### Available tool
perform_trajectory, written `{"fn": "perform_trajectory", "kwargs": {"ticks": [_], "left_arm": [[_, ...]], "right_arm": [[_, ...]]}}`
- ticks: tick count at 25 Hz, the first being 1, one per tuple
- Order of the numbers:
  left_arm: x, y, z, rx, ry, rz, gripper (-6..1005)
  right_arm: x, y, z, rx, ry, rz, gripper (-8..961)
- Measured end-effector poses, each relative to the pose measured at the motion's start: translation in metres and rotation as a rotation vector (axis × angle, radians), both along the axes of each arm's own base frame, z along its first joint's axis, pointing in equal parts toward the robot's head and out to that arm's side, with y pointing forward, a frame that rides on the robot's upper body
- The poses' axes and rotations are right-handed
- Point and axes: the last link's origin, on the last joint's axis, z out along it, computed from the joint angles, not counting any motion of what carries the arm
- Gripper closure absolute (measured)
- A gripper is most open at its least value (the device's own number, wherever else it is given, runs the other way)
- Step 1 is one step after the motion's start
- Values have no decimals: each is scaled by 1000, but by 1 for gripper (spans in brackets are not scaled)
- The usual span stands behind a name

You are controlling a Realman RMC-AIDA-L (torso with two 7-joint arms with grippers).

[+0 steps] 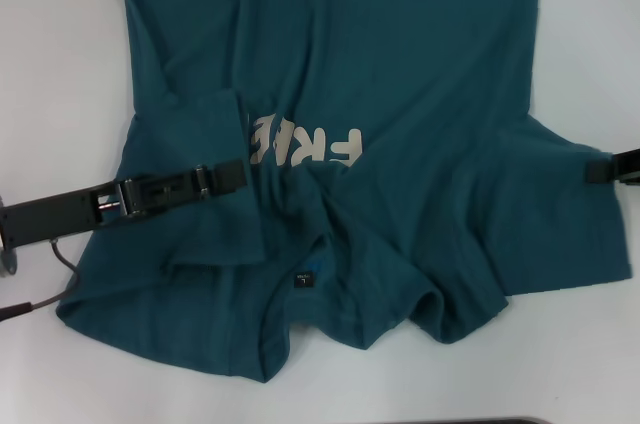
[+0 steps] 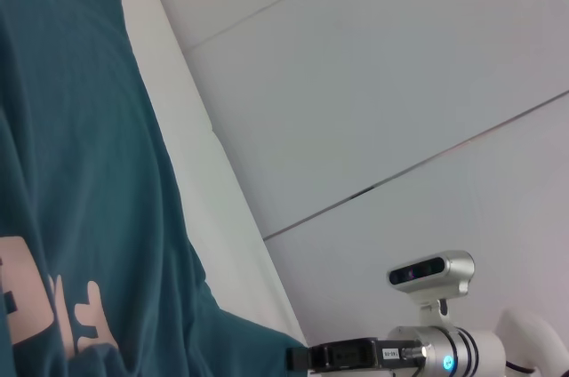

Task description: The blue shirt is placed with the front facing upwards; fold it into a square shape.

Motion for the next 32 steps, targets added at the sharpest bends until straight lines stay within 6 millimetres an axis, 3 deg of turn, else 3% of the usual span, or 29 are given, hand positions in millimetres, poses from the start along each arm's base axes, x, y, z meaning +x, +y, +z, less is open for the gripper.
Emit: {"fn": "perform_trajectory", "kwargs": {"ticks": [15, 25, 32], "left_arm": [[-3, 1, 4, 17, -8, 21, 248], [-5, 3, 9, 41, -13, 37, 248], [-10, 2, 14, 77, -27, 71, 249]], "right_arm": [[9, 3, 40, 115, -40, -57, 938], [-11, 4, 21, 11, 4, 8, 937], [-39, 12, 19, -53, 82, 96, 937]]}}
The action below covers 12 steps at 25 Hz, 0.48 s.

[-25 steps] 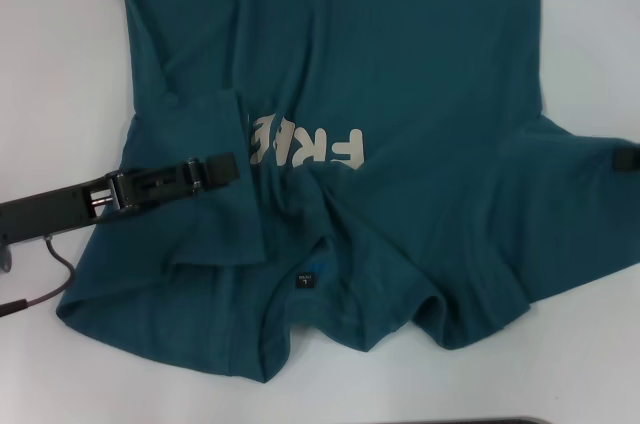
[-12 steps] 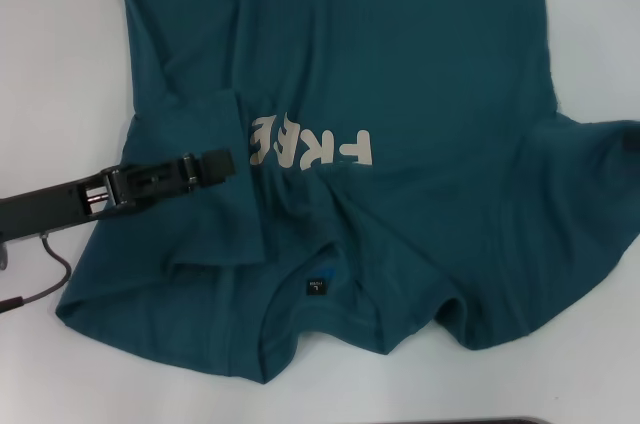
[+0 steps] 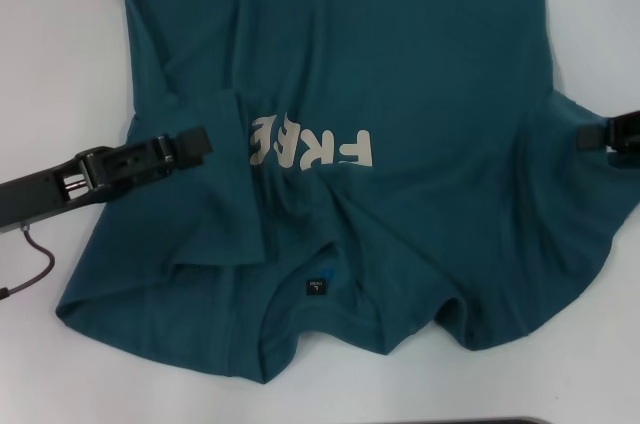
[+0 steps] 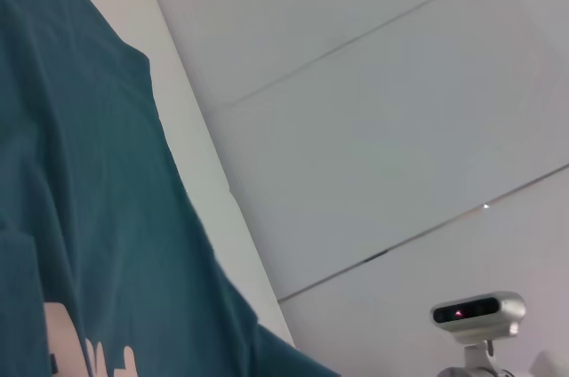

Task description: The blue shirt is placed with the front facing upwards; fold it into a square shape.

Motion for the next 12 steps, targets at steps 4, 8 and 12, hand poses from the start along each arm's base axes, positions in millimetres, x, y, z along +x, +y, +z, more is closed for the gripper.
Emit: {"fn": "perform_trajectory", "kwargs": {"ticks": [4, 8, 12], "left_arm": [[-1, -1, 1, 4, -2, 7, 249], [-2, -1, 1, 6, -3, 9, 248], [-3, 0, 3, 18, -8, 19, 248]], "right_arm": [[-15, 8, 1, -27, 19, 40, 938], [-27, 17, -4, -37, 53, 43, 937], [-34, 21, -22, -62, 84, 32, 937]]}}
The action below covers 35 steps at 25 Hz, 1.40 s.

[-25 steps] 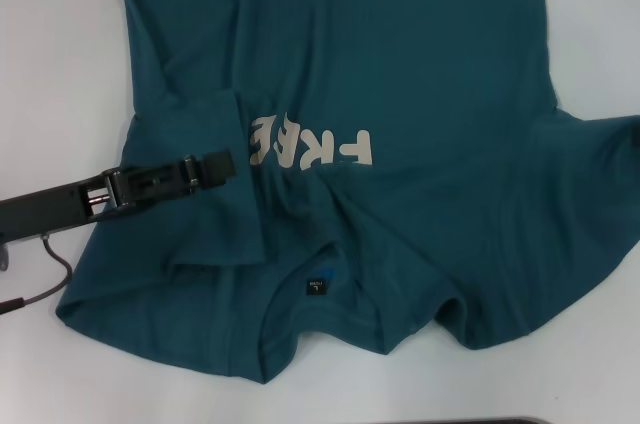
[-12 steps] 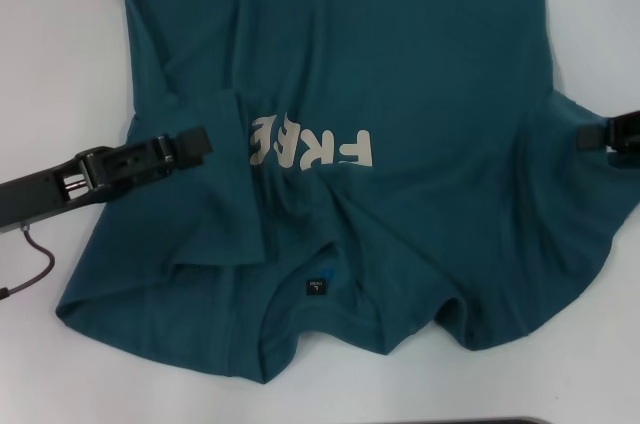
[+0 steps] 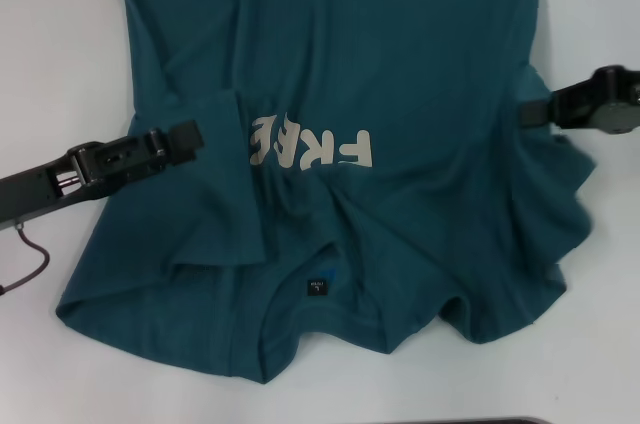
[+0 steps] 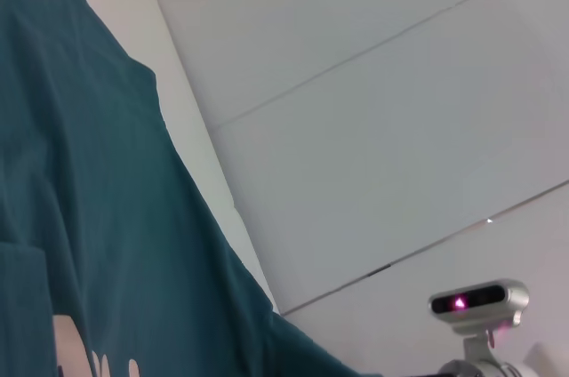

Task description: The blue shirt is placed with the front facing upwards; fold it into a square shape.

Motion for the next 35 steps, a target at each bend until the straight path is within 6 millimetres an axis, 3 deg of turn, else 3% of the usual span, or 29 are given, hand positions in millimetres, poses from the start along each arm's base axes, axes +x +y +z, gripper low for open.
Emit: {"fn": "perform_trajectory", "kwargs": {"ticks": [7, 17, 23, 26, 31, 35], "left_arm": [[-2, 1, 2, 14, -10, 19, 249], [-2, 1, 4, 24, -15, 27, 249], [-2, 2, 5, 29, -18, 28, 248], [-3, 2, 6, 39, -23, 35, 248], [-5, 2, 9, 58, -31, 50, 248], [-6, 2, 9, 59, -30, 53, 249]], "right_arm": [[-4, 0, -20, -37, -17, 4, 938], [-7, 4, -31, -76, -68, 31, 937], [-9, 9, -36, -92, -109, 36, 767], [-9, 12, -36, -97, -141, 45, 551], [-13, 19, -35, -92, -170, 57, 476], [-18, 23, -36, -93, -175, 64, 477]]}}
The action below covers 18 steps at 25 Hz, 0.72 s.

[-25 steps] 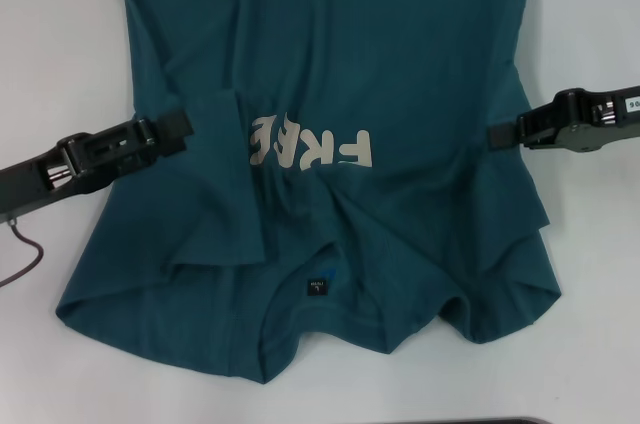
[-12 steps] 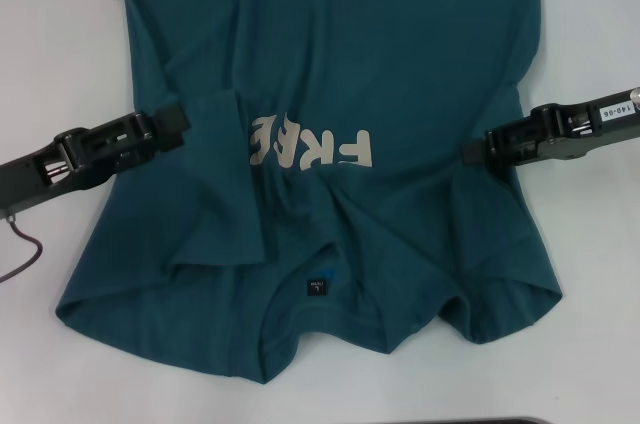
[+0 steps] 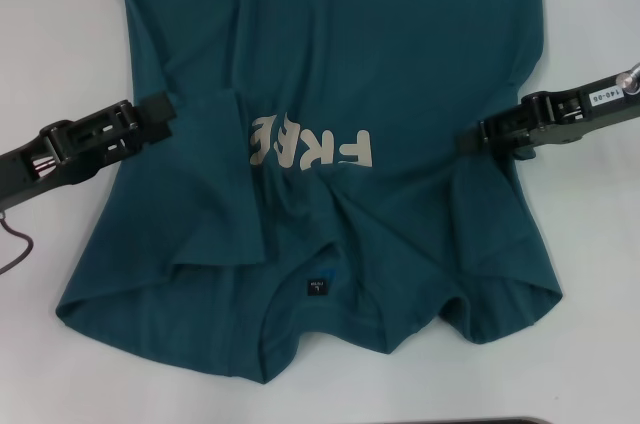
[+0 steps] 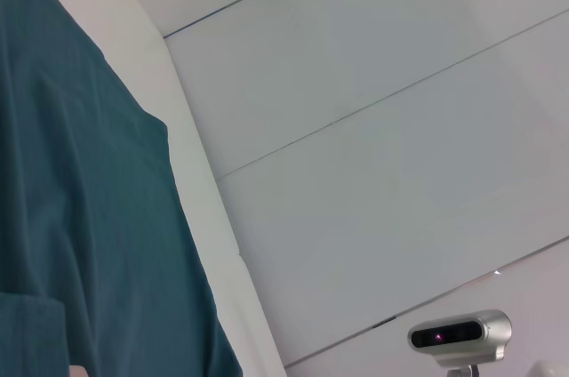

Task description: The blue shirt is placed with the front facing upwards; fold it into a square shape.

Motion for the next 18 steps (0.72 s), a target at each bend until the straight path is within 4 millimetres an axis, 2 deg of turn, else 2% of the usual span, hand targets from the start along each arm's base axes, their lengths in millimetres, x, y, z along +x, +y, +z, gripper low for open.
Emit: {"fn": "perform_trajectory", "kwargs": {"ticks": [9, 18], "left_arm": [[-3, -1, 2, 10, 0, 17, 248], [-5, -1, 4, 19, -4, 30, 249]], "right_arm": [[-8, 3, -5, -59, -56, 11, 479], [-24, 17, -11, -67, -116, 65, 482]]}}
